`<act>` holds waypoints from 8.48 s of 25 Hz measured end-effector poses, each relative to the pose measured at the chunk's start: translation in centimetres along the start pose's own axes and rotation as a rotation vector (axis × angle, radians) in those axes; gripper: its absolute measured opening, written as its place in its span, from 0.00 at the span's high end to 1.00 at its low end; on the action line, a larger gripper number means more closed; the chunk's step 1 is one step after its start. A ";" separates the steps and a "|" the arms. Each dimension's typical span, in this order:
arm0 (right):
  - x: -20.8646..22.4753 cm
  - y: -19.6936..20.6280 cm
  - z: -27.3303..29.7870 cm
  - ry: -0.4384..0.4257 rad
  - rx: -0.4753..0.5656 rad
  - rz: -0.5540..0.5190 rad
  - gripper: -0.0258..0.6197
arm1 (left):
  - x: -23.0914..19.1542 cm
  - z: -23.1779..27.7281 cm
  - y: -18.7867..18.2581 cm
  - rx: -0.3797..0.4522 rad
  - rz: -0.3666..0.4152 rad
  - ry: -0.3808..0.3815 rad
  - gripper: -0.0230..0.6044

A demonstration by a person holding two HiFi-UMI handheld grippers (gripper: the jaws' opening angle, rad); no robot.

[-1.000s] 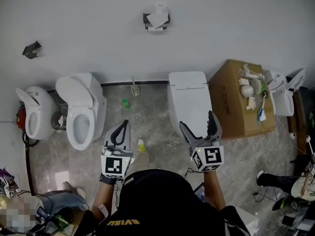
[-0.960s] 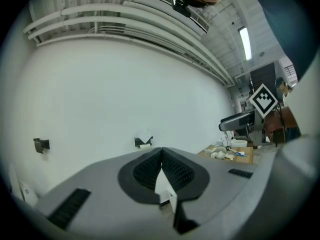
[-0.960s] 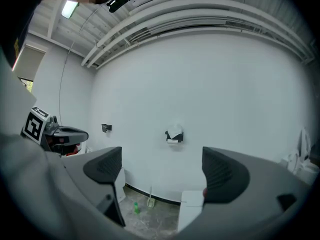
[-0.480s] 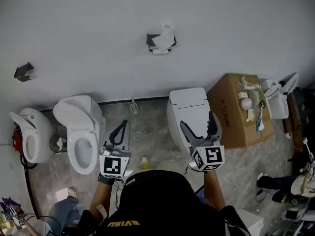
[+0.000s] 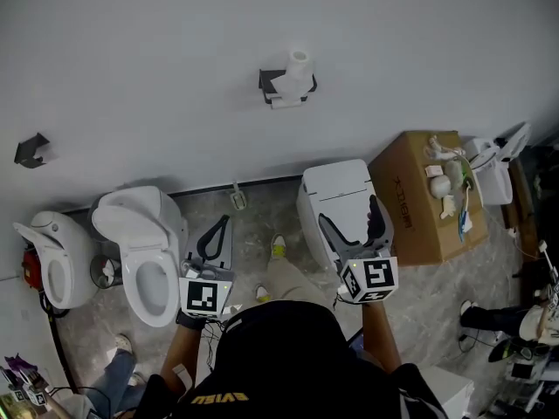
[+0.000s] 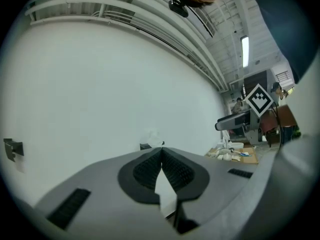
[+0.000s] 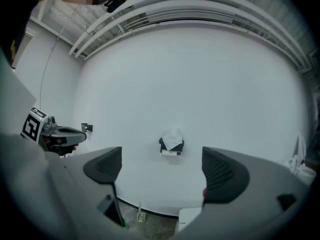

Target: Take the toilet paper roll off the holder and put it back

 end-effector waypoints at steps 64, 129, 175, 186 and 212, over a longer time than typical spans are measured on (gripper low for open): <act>10.1 2.6 38.8 -0.203 0.021 0.008 0.19 | -10.8 28.2 5.0 -0.036 0.042 -0.060 0.95; 9.5 2.8 42.6 -0.147 -0.099 -0.088 0.52 | -12.4 25.3 5.2 -0.041 0.037 -0.123 0.95; 9.9 -6.9 41.3 -0.255 -0.060 -0.168 0.54 | -11.6 25.4 5.6 -0.047 0.029 -0.100 0.95; 11.0 -11.8 41.1 -0.301 -0.036 -0.156 0.54 | -11.4 25.4 5.7 -0.052 0.027 -0.097 0.95; 11.8 -19.9 41.4 -0.333 0.052 -0.167 0.54 | -11.0 26.0 5.5 -0.048 0.029 -0.081 0.95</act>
Point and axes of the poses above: the fingertips, and each gripper's own axes: z forward along the fingers, x to its right, y out of its underside, the point moved 7 cm from there along -z, backward along the fingers, and after that the axes turned 6 degrees about x, right-handed, at the moved point
